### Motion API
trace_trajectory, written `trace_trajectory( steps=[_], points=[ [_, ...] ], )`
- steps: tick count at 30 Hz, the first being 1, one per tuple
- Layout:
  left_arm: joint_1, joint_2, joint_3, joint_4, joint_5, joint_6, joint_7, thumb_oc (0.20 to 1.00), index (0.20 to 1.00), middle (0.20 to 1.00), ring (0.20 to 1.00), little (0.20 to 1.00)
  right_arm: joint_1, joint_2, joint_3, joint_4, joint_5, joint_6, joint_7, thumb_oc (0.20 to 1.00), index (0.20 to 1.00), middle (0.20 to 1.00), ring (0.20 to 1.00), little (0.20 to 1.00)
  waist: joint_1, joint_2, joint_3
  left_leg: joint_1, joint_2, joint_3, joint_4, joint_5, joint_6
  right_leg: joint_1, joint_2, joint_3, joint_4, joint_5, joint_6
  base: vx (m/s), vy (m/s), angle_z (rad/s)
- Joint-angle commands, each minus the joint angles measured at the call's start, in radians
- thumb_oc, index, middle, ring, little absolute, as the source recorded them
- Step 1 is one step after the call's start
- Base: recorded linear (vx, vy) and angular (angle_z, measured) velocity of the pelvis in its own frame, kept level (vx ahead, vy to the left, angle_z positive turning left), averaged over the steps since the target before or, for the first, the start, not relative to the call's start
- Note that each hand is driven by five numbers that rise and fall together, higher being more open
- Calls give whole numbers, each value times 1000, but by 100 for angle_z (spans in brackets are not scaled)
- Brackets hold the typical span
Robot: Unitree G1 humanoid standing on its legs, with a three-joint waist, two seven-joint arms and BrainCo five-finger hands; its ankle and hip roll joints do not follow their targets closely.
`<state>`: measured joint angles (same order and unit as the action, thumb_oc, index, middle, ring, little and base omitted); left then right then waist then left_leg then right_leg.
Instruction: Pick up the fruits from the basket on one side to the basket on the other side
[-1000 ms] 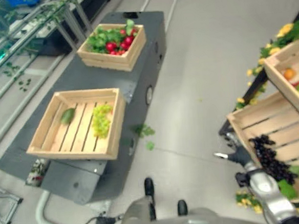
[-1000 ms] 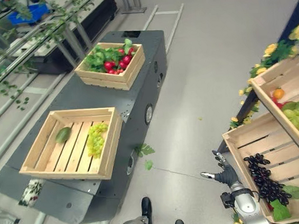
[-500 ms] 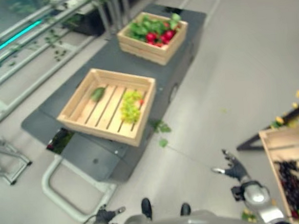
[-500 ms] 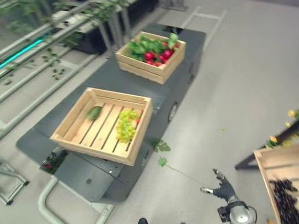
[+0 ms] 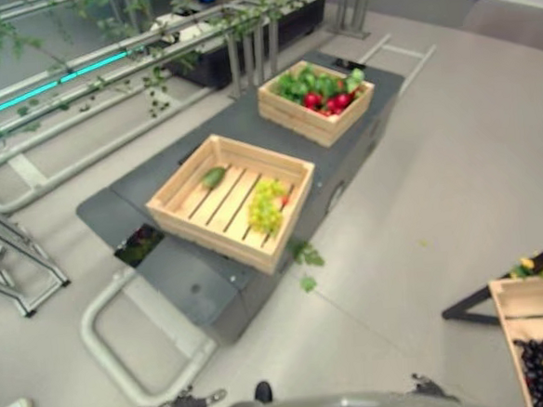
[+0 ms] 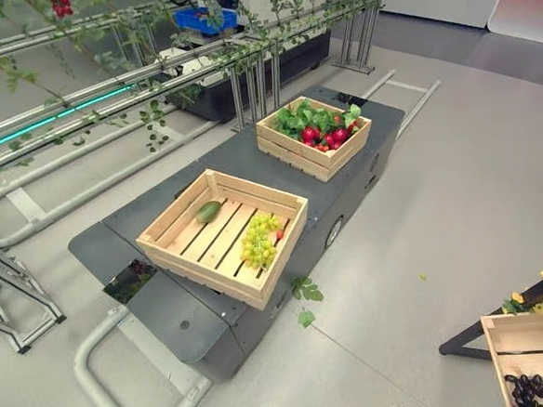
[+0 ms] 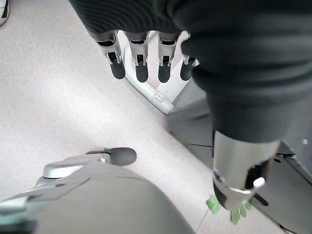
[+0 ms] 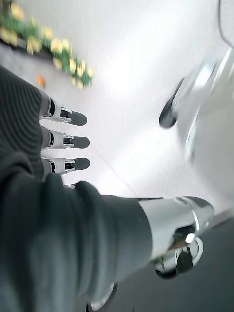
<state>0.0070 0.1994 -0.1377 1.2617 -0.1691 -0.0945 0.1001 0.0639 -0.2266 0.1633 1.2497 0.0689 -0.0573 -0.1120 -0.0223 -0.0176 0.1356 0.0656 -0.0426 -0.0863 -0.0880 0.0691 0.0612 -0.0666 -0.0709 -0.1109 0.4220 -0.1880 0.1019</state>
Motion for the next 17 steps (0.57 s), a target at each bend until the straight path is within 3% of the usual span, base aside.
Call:
trace_trajectory(
  steps=[1, 2, 7, 17],
  points=[
    [-10, -11, -15, 19, 14, -6, -13, 1000, 1000, 1000, 1000, 1000, -13, 2, 8, 34, 43, -1, -2, 1000, 1000, 1000, 1000, 1000, -10, -28, -37, -27, -40, -37, 1, -101, -46, -55, 129, 228, -260, 84, -14, 99, 8, 137],
    [-20, -14, -17, 24, 14, -6, -14, 1000, 1000, 1000, 1000, 1000, -15, -1, 11, 39, 41, -1, -4, 1000, 1000, 1000, 1000, 1000, -11, -30, -37, -33, -49, -55, 1, -94, -46, -52, 134, 249, -310, 105, -25, 59, -9, 123],
    [-7, -25, -2, 60, 5, 1, -30, 1000, 1000, 1000, 1000, 1000, -29, -13, 25, 45, 1, 14, 5, 1000, 1000, 1000, 1000, 1000, 6, -21, -74, -40, -39, -56, 1, -92, -61, 14, 102, 234, -409, 147, -24, 74, -90, 76],
    [10, -70, 12, 84, -39, 25, -83, 1000, 1000, 1000, 1000, 1000, -56, -25, 22, 64, -24, 27, 16, 1000, 1000, 1000, 1000, 1000, 18, 1, -117, -1, -39, -64, 14, -117, -71, 114, 91, 207, -505, 150, -38, 62, -70, -5]
  ],
)
